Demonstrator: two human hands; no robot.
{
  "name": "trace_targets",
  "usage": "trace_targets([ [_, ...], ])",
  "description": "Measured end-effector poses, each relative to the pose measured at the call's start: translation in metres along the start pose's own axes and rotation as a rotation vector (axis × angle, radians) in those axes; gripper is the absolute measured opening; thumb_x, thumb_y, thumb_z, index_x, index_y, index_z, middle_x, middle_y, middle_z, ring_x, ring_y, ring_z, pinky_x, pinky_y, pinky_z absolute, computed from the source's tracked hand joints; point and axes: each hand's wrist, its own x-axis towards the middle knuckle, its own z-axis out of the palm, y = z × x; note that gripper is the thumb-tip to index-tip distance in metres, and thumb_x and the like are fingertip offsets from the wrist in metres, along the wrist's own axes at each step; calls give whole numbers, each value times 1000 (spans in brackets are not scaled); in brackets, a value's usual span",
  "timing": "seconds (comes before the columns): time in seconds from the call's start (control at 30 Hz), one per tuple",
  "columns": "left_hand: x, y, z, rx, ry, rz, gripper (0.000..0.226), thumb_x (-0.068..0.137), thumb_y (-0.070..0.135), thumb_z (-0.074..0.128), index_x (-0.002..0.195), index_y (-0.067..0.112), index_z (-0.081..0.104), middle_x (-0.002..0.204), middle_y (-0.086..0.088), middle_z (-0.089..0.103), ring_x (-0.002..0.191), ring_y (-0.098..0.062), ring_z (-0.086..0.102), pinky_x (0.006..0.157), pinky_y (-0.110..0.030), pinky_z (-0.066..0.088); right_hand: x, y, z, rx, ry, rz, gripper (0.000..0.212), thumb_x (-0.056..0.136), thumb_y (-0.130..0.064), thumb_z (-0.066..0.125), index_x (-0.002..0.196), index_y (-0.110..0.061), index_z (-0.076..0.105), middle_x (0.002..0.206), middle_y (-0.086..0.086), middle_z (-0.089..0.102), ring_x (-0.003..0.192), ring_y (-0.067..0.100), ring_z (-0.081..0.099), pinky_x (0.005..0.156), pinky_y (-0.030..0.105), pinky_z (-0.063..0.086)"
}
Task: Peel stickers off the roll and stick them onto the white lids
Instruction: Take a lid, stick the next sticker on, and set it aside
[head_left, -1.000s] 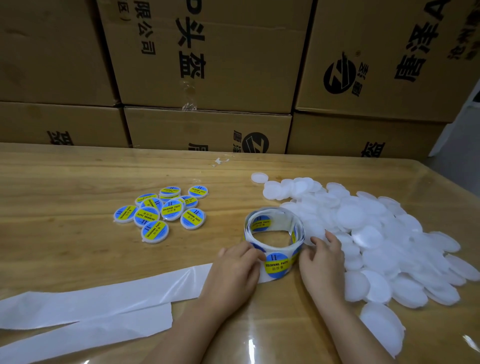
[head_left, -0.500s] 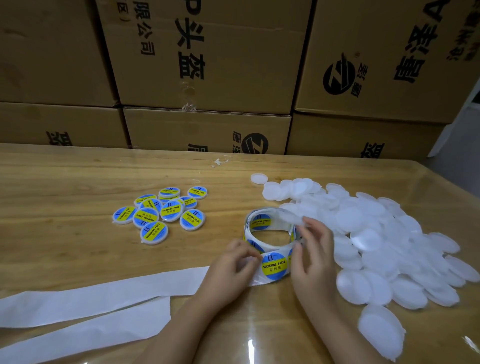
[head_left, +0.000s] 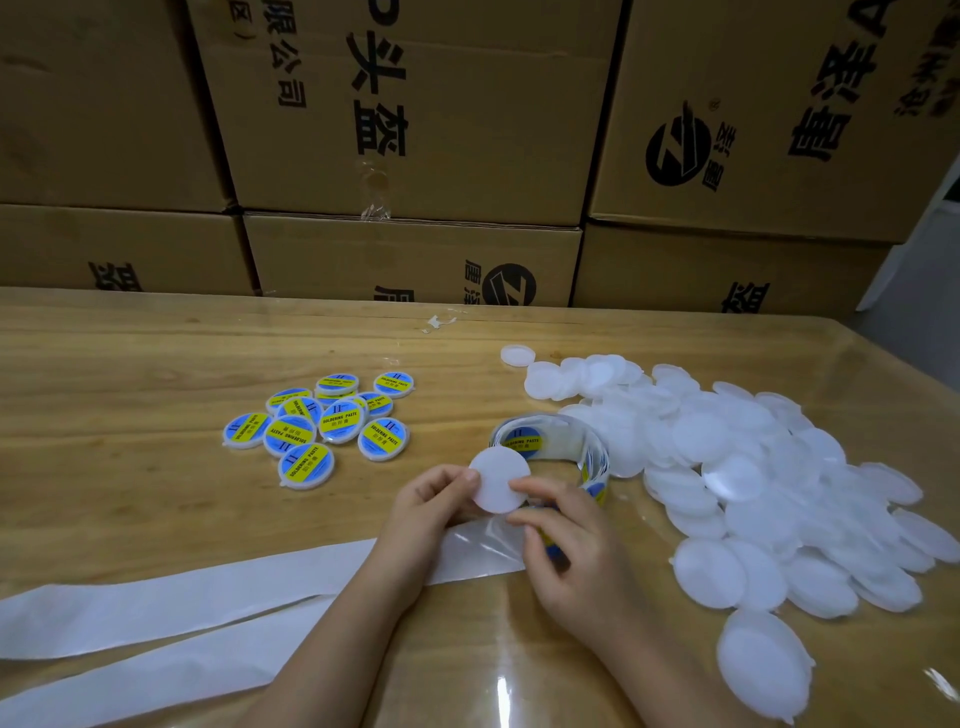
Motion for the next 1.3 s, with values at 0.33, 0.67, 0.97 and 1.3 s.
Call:
trace_targets([
  [0.33, 8, -8, -6, 35, 54, 33, 7, 74, 19, 72, 79, 17, 68, 75, -13, 71, 69, -18, 68, 64, -22, 53, 0, 24, -4, -366, 109, 354, 36, 74, -19, 42, 99, -21, 68, 102, -7, 64, 98, 24, 55, 81, 38, 40],
  [0.67, 8, -17, 0, 182, 144, 156, 25, 86, 39, 56, 80, 15, 58, 76, -6, 70, 73, -21, 67, 70, -27, 52, -1, 27, -6, -488, 32, 296, 10, 72, -23, 57, 78, -20, 66, 99, -7, 62, 101, 20, 53, 88, 41, 35],
  [0.97, -5, -17, 6, 812, 190, 417, 32, 89, 56, 35, 83, 28, 48, 75, 6, 61, 73, -10, 58, 65, -35, 46, 0, 25, -8, -557, 4, 108, 23, 83, -39, 50, 79, -25, 67, 77, -14, 60, 84, 13, 45, 73, 31, 28],
  [1.3, -7, -9, 12, 1052, 222, 670, 26, 93, 41, 36, 72, 25, 36, 66, 14, 36, 67, -13, 40, 58, -25, 27, 0, 16, -5, -469, 19, 10, 18, 80, -36, 56, 93, -28, 67, 91, -6, 58, 86, 16, 49, 80, 31, 28],
])
